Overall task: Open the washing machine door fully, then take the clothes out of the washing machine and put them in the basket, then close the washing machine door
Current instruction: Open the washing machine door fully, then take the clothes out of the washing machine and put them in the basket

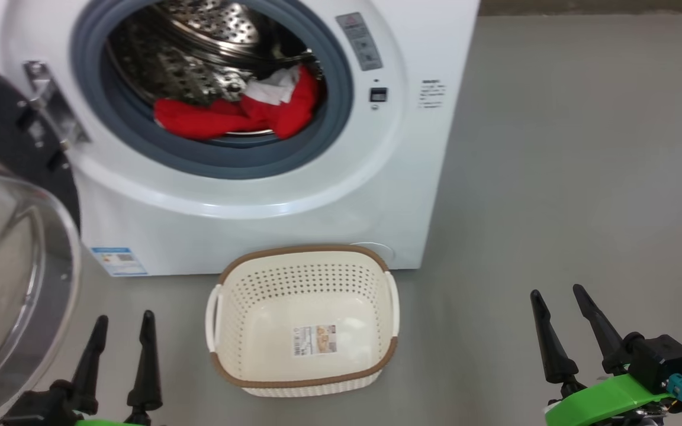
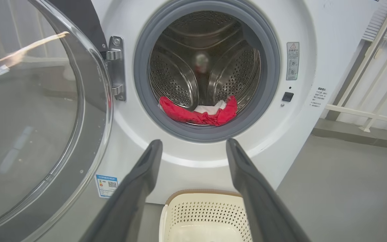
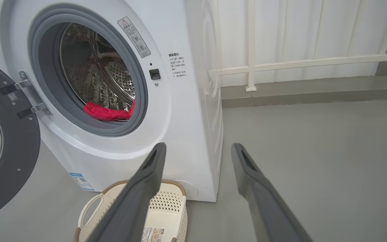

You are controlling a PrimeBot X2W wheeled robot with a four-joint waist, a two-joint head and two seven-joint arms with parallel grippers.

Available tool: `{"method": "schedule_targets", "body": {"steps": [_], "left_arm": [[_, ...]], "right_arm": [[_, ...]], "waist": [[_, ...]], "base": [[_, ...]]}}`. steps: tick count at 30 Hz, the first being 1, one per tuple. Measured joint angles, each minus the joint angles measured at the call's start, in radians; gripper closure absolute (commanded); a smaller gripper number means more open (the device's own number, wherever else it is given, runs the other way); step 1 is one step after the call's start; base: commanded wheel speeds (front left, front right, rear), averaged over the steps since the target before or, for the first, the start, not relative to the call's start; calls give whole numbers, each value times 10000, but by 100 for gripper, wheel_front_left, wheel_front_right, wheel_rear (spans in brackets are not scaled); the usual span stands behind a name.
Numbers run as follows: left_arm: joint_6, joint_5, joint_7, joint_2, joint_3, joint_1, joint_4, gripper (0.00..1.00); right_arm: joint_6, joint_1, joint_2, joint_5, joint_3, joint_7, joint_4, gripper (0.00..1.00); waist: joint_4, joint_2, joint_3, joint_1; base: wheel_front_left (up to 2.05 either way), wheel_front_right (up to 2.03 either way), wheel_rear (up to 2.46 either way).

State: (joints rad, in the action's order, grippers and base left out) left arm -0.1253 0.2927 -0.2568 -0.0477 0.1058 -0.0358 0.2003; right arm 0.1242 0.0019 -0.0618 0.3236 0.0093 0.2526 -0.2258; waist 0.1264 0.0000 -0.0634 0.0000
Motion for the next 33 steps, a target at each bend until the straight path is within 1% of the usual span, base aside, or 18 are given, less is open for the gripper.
{"method": "schedule_targets", "body": {"steps": [9,15,20,33], "left_arm": [[0,81,0,-6,-424,221,-197,0],[0,81,0,-21,-646,225,-236,0],[0,176,0,-96,-838,225,-284,0],[0,182,0,-194,-1037,224,-318,0]], "right_arm": [[0,-2,10,2,-295,0,48,0],[0,3,12,2,-468,0,136,0],[0,5,15,2,-575,0,167,0],[0,6,52,2,-600,0,196,0]], "waist": [[-978,0,-171,0],[-1411,1,-235,-1],[-1483,0,-311,0],[-1298,0,-272,0]], "base": [[0,0,0],[0,0,0],[0,0,0],[0,0,0]]}}
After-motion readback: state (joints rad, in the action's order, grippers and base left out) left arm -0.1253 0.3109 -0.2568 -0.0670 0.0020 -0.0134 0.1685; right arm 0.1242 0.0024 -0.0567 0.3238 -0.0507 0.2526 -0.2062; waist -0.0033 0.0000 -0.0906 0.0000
